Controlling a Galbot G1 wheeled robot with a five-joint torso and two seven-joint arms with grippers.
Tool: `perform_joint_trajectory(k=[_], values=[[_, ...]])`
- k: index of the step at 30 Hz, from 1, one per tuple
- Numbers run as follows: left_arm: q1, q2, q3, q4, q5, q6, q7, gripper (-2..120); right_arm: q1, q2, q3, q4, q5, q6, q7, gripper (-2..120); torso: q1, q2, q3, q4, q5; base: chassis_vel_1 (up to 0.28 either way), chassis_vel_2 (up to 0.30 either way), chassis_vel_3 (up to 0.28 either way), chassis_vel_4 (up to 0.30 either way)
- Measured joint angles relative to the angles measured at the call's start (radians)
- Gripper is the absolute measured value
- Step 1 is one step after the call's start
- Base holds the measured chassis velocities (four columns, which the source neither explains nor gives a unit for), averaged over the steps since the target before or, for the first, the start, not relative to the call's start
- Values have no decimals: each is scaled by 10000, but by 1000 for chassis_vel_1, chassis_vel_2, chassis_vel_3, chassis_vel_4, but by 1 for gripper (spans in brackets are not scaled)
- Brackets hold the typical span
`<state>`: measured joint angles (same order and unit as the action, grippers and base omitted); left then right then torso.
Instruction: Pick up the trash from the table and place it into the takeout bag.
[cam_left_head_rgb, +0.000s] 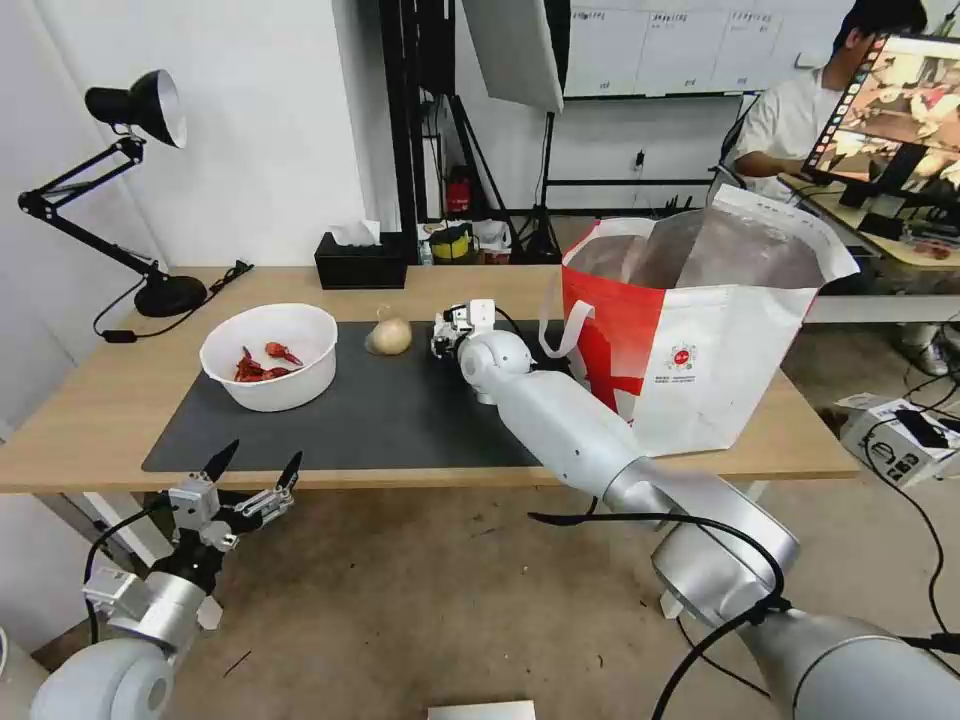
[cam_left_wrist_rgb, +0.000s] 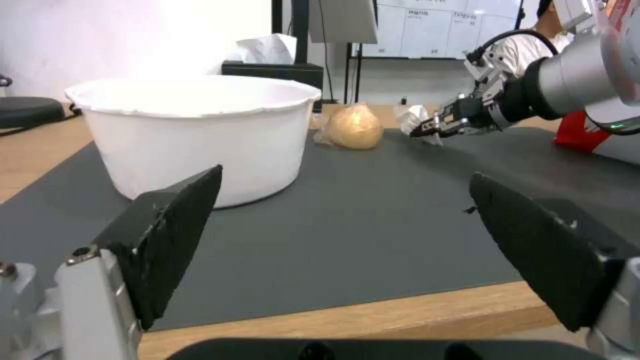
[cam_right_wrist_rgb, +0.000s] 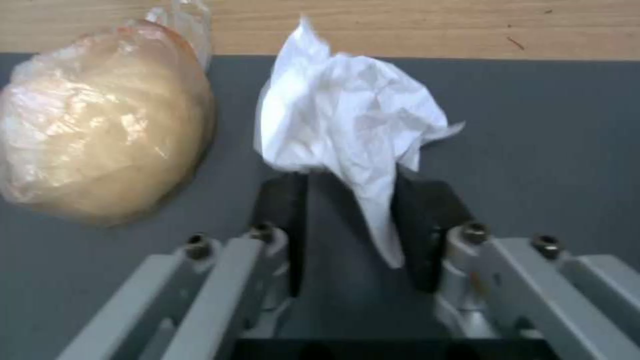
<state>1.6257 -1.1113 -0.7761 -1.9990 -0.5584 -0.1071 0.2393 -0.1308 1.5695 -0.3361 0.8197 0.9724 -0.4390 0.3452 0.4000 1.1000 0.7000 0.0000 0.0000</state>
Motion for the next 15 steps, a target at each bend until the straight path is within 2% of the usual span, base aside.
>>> perform_joint_trajectory(k=[2, 3, 6, 15], values=[[29, -4, -11, -21, 0, -7, 0, 100, 0, -7, 0, 35, 31, 0, 0, 18, 0, 0, 0, 1, 0, 0, 0, 0, 0], [29, -4, -11, -21, 0, -7, 0, 100, 0, -7, 0, 35, 31, 0, 0, 18, 0, 0, 0, 1, 0, 0, 0, 0, 0], [57, -4, -32, -59, -4, -16, -2, 100, -23, -56, -9, 121, 71, 0, -4, 2, 0, 0, 0, 1, 0, 0, 0, 0, 0], [109, -29, -35, -102, -4, -23, -4, 100, -145, -313, -38, 612, 295, 20, -17, 0, 0, 0, 0, 0, 0, 0, 0, 0, 0]])
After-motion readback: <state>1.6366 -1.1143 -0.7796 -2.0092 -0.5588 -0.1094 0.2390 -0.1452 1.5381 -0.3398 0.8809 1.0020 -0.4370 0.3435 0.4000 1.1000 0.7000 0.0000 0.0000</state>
